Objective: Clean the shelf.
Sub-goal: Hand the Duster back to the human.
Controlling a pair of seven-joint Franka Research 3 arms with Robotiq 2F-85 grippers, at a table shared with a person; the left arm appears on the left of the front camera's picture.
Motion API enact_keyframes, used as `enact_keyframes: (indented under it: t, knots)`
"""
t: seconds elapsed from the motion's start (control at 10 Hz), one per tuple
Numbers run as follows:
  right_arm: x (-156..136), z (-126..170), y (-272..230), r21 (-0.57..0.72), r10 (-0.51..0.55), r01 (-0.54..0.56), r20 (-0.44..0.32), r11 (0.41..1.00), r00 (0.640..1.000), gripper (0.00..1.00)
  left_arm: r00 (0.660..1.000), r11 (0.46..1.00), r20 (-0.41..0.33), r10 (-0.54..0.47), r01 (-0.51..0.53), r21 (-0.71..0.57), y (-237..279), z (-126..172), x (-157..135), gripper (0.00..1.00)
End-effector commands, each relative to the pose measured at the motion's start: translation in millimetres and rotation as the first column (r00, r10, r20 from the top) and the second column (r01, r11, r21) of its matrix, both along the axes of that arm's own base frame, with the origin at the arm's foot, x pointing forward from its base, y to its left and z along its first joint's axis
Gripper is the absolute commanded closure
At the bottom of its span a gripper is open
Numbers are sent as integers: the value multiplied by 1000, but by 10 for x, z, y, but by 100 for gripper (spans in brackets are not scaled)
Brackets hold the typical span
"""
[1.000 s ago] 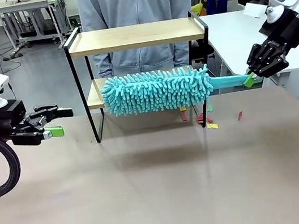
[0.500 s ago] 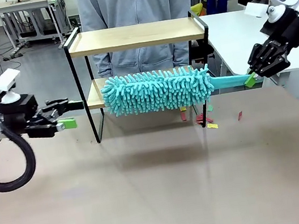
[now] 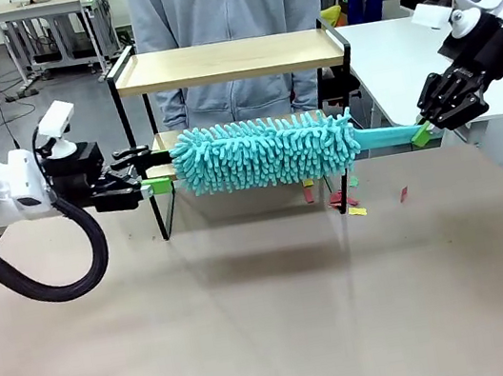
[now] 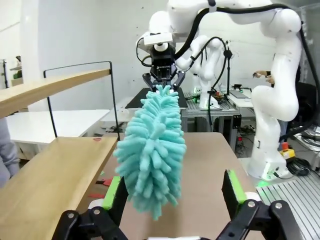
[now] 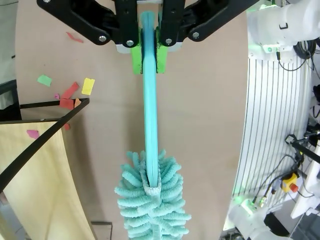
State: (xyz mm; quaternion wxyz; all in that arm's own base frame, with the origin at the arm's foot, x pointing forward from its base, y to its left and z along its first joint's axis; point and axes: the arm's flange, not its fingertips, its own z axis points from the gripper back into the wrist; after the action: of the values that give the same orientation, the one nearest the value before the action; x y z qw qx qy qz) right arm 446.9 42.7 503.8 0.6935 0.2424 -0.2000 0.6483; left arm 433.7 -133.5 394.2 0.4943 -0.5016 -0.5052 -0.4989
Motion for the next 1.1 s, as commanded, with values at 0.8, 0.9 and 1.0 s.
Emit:
enact_keyframes:
  t: [0.8, 0.9, 1.0]
  knots:
    - [-20, 35, 7, 15, -9, 9, 0, 1000, 1000, 86, 999, 999, 22, -44, 44, -10, -777, 32, 127, 0]
    - [-20, 35, 7, 15, -9, 9, 0, 1000, 1000, 86, 999, 999, 25, -46, 46, -4, -760, 33, 137, 0]
    - [-20, 35, 7, 15, -9, 9, 0, 1000, 1000, 86, 998, 998, 6, -62, 62, 7, -791, 43, 126, 58]
